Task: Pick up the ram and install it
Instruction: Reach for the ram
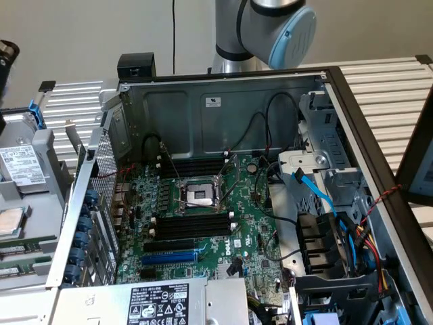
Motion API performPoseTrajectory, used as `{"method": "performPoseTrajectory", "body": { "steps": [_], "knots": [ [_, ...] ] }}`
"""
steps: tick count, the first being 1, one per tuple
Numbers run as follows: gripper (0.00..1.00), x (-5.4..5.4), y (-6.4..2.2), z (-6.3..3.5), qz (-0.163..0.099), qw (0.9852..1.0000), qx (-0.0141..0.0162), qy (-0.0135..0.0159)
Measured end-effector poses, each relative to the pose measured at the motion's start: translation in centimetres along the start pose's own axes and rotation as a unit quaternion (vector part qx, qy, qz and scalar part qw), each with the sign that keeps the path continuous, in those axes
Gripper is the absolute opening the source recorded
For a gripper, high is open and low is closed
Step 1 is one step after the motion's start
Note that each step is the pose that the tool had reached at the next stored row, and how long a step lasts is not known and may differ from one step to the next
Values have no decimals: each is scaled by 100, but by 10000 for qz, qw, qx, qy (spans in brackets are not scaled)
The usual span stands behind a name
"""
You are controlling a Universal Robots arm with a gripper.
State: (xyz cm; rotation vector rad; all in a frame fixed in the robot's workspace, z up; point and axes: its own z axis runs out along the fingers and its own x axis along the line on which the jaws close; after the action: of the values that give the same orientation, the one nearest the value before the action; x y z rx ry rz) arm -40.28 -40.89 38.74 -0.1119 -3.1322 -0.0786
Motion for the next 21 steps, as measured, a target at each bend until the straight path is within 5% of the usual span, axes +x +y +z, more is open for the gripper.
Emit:
{"method": "performPoseTrajectory", "body": {
  "steps": [7, 12, 16, 21],
  "knots": [
    [11, 99, -12, 1, -246, 9997, 2, 14],
    [11, 121, -13, 1, -622, 9981, 7, 32],
    [11, 127, -14, 0, -985, 9951, 10, 51],
    [11, 130, -14, 2, -1436, 9896, 13, 75]
  ]
}}
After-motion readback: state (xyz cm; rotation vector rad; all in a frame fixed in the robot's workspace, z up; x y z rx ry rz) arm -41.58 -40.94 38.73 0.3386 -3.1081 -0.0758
